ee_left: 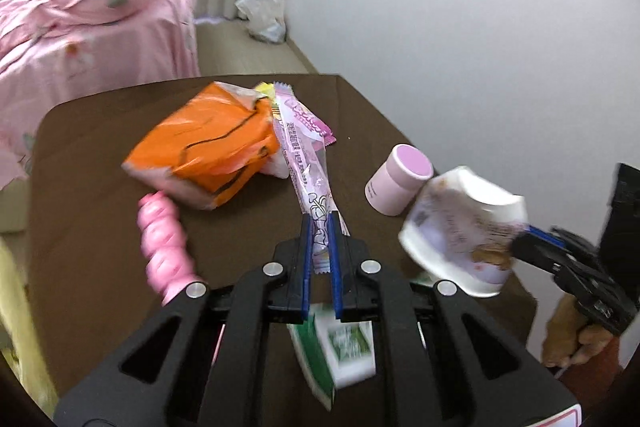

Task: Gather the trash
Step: 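Grasp the white paper cup with the right gripper while the left gripper grasps the pink candy stick, then carry the cup and candy stick over the yellow bag and open both grippers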

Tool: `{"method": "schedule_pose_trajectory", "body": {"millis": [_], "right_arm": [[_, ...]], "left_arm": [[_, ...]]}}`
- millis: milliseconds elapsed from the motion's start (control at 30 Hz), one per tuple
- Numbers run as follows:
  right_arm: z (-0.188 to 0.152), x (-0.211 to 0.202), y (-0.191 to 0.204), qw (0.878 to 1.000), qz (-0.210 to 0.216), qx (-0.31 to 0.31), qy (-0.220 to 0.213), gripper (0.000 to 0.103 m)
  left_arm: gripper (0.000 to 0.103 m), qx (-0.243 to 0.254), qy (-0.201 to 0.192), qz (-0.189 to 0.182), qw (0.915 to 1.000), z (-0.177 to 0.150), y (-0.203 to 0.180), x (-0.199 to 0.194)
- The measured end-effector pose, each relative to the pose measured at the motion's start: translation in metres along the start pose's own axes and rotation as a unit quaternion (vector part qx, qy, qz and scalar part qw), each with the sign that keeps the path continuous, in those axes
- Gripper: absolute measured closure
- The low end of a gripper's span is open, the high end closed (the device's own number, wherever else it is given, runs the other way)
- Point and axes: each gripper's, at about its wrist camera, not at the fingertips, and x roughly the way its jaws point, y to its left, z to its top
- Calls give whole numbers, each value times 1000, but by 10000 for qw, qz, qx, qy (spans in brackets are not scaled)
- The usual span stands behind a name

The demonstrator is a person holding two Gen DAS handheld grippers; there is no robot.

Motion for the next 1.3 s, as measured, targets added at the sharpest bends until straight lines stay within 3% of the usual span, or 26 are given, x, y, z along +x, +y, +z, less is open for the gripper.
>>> {"method": "schedule_pose_trajectory", "body": {"millis": [167,267,333,367,600,633,667,700,800,1167,1300], "right_arm": [[-12,4,20,9986,437,89,296,93],[-25,12,30,9981,-49,-217,572,92],[-31,18,30,9964,-427,-329,657,73],[-32,20,29,9959,-530,-342,648,58],[-22,40,11,9944,-933,-286,415,57],[-19,45,11,9948,-887,-288,410,58],[-17,48,12,9950,-858,-302,410,65],[-15,52,15,9946,-868,-351,438,80],[-4,64,27,9913,-1046,-616,514,93],[17,65,121,9855,-419,-1614,311,94],[23,72,153,9825,-200,-1827,317,94]], "left_arm": [[96,-227,-96,268,9993,-40,14,-40],[96,-471,-99,474,9977,-70,27,-54],[96,-651,-117,506,9965,-84,37,-54],[95,-751,-137,550,9956,-90,43,-56],[95,-885,-224,786,9927,-114,53,-66],[95,-882,-250,797,9926,-116,53,-68],[95,-882,-272,795,9925,-116,54,-70],[95,-887,-304,792,9924,-116,54,-72],[95,-883,-440,811,9918,-118,55,-83],[95,-1082,-908,1006,9849,-126,78,-136],[95,-1267,-1160,1132,9786,-135,98,-163]]}}
